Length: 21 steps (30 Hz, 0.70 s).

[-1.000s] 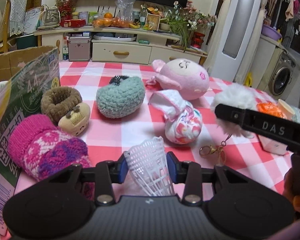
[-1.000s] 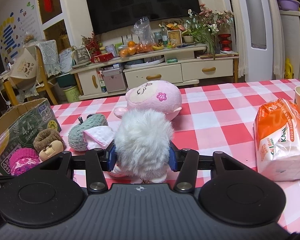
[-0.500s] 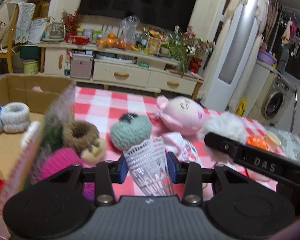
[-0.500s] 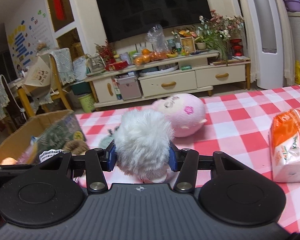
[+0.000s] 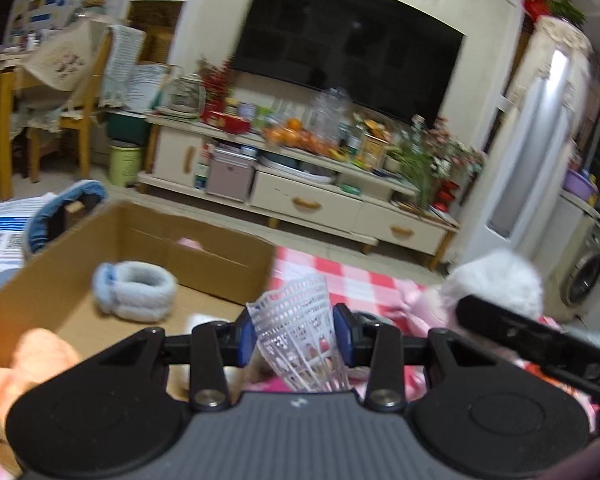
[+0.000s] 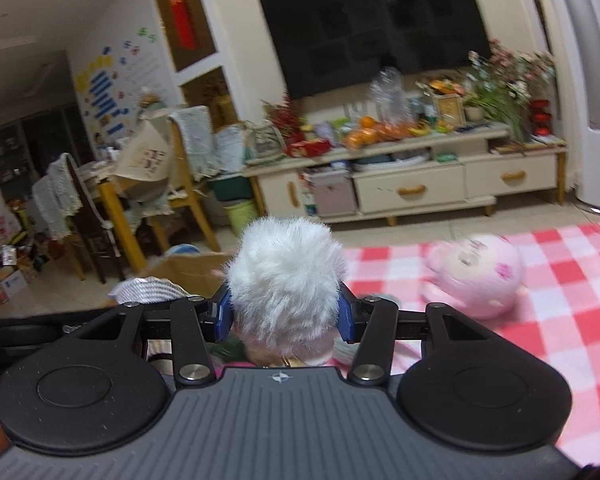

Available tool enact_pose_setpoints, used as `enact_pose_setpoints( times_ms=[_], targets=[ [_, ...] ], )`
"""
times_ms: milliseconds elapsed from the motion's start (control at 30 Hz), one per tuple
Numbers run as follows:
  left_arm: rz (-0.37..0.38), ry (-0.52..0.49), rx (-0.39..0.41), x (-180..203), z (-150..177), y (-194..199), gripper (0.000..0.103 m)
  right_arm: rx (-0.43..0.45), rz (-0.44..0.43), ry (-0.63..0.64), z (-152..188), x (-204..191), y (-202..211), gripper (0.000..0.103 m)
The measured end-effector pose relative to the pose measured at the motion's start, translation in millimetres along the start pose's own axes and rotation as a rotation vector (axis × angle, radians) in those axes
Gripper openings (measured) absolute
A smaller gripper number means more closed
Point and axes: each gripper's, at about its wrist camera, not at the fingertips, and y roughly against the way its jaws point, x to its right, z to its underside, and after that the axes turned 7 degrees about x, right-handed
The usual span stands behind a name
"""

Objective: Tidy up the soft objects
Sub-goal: 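Carry the shuttlecock and pompom into the cardboard box and open both tools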

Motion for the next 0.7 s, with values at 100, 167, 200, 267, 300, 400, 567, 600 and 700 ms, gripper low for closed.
enact_pose_setpoints(
  times_ms=[100, 167, 200, 267, 300, 400, 567, 600, 700],
  targets=[
    [-0.05, 0.031, 0.016, -20, -9, 0, 0.038, 0.006, -0.054, -0.001, -9, -17, -6, 0.061],
    [-0.088, 0.044, 0.025, -31, -13, -1, 0.038, 0.003, -0.088, -0.002, -14, -29, -13, 0.061],
    [-0.106, 0.056, 0.025, -38, -15, -2, 0.038, 0.0, -0.105, -0.002, -15, -36, -17, 0.061],
    [-0.142, 0.077, 0.021, -49, -17, -3, 0.038, -0.01, -0.135, -0.002, -16, -45, -25, 0.062],
    [-0.161, 0.083, 0.019, -55, -18, -4, 0.038, -0.015, -0.145, -0.001, -15, -49, -28, 0.062],
    [-0.2, 0.106, 0.008, -69, -20, -8, 0.038, -0.048, -0.178, -0.015, -11, -56, -47, 0.062],
    [-0.24, 0.121, -0.014, -87, -19, -11, 0.039, -0.11, -0.22, -0.036, 4, -69, -61, 0.062],
    [-0.244, 0.122, -0.019, -90, -19, -12, 0.039, -0.123, -0.224, -0.037, 6, -72, -66, 0.062],
    [-0.254, 0.12, -0.035, -94, -17, -14, 0.039, -0.153, -0.226, -0.031, 16, -81, -71, 0.062]
  ],
)
